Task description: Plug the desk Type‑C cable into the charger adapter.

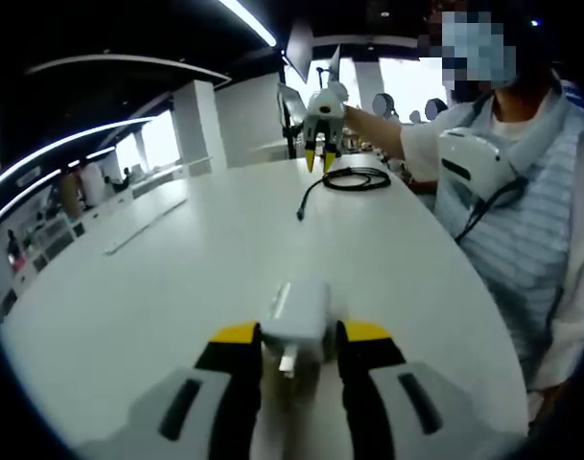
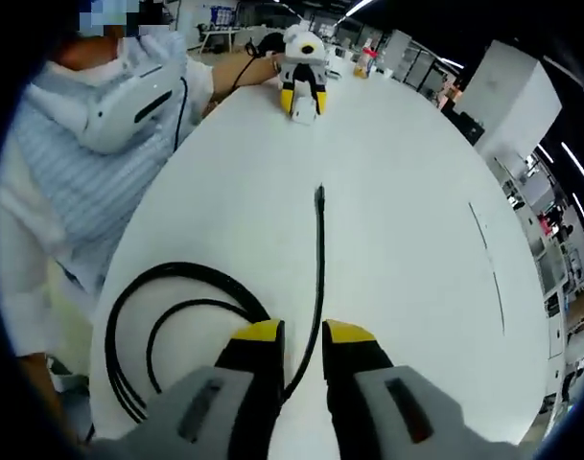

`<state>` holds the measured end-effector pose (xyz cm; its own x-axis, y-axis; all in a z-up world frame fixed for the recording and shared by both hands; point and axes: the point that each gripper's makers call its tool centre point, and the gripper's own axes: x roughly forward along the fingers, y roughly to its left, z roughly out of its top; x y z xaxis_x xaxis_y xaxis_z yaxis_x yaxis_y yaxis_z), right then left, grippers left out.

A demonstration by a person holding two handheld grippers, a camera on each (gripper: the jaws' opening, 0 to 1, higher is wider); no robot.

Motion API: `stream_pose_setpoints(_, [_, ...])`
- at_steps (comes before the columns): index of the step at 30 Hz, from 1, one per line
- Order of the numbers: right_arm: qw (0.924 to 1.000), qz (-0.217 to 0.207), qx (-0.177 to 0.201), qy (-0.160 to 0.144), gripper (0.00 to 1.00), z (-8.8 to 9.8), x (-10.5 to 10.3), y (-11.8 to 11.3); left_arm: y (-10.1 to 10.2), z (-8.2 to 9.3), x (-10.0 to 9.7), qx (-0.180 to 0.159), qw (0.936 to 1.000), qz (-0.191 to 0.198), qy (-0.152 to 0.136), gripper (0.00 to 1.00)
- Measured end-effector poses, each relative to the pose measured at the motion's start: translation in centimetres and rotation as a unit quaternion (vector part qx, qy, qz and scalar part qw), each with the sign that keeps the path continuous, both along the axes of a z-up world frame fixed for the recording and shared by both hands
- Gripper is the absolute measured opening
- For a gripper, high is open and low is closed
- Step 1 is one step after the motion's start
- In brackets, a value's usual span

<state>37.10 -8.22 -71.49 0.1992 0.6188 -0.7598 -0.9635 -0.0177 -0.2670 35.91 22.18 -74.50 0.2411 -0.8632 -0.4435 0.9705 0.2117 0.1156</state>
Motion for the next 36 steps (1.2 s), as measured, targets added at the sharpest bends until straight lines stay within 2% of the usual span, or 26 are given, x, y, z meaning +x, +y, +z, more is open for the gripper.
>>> stream_pose_setpoints(6, [0.9992, -0.010, 0.035, -0.018, 0.15, 0.8, 1.3, 3.3, 0.1, 0.4, 0.2, -0.007, 1.0000, 0.003, -0.006, 0.30])
stream_pose_setpoints(10, [0.9988, -0.005, 0.050, -0.002, 0.14, -0.8, 1.5, 6.9, 0.1, 0.3, 0.2, -0.005, 1.0000, 0.002, -0.008, 0.30])
stream_pose_setpoints(15, [0.9982, -0.003, 0.055, 0.024, 0.10, -2.9, 1.7, 9.6, 0.3, 0.3, 0.4, -0.007, 0.9999, 0.004, -0.011, 0.30])
stream_pose_setpoints(21, [0.9968, -0.003, 0.066, 0.046, 0.10, -3.7, 1.8, 11.3, 0.5, 0.5, 0.5, -0.010, 0.9998, 0.006, -0.014, 0.30])
stream_pose_setpoints(27, [0.9969, 0.004, 0.057, 0.054, 0.08, -4.7, 1.7, 11.9, 0.6, 0.4, 0.5, -0.010, 0.9998, 0.007, -0.013, 0.30])
stream_pose_setpoints(29, [0.9969, 0.006, 0.054, 0.057, 0.05, -4.8, 1.7, 11.9, 0.6, 0.4, 0.5, -0.010, 0.9999, 0.007, -0.012, 0.30])
stream_pose_setpoints(36, [0.9961, 0.010, 0.058, 0.066, 0.04, -5.0, 1.4, 12.2, 0.4, 0.2, 0.4, -0.012, 0.9999, 0.006, -0.008, 0.29])
